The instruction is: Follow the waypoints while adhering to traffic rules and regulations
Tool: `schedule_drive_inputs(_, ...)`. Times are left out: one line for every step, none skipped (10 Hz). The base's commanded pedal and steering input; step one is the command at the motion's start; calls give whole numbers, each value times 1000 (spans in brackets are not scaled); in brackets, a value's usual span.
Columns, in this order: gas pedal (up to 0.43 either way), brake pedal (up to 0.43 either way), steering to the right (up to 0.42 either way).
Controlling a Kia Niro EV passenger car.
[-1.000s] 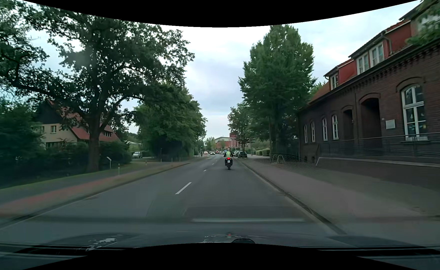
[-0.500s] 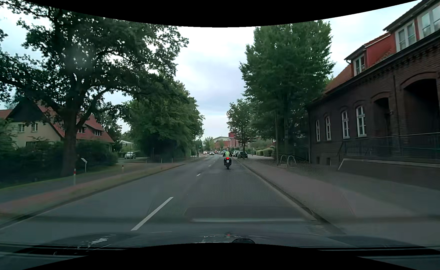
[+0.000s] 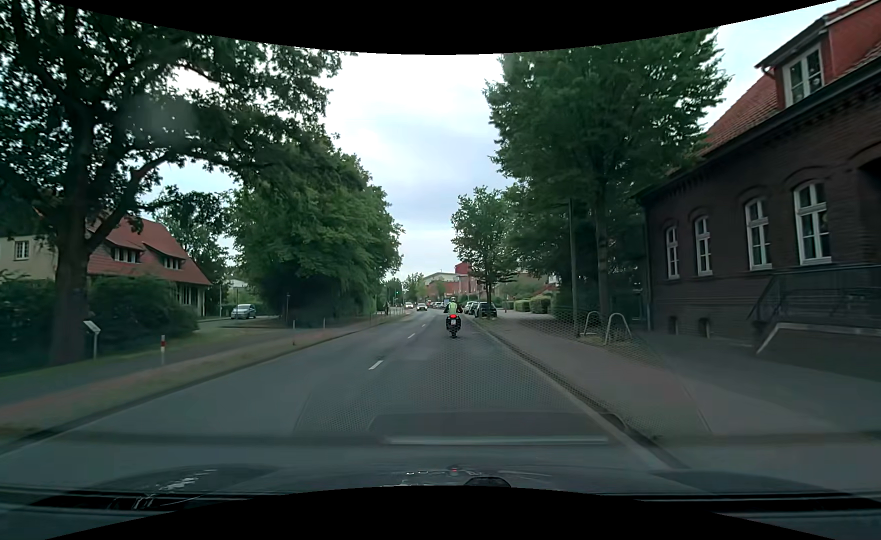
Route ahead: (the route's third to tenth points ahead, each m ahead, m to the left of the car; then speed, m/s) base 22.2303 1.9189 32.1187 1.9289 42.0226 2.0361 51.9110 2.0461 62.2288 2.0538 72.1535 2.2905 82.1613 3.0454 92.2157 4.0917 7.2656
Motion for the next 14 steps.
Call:
schedule_drive_inputs(169, 0, 4)
schedule_drive_inputs(157, 0, 4)
schedule_drive_inputs(157, 0, 4)
schedule_drive_inputs(157, 0, 4)
schedule_drive_inputs(157, 0, 4)
schedule_drive_inputs(157, 0, 3)
schedule_drive_inputs(157, 0, 2)
schedule_drive_inputs(157, 0, 1)
schedule_drive_inputs(157, 0, 1)
schedule_drive_inputs(157, 0, 1)
schedule_drive_inputs(150, 0, 1)
schedule_drive_inputs(150, 0, 1)
schedule_drive_inputs(150, 0, 1)
schedule_drive_inputs(150, 0, 1)
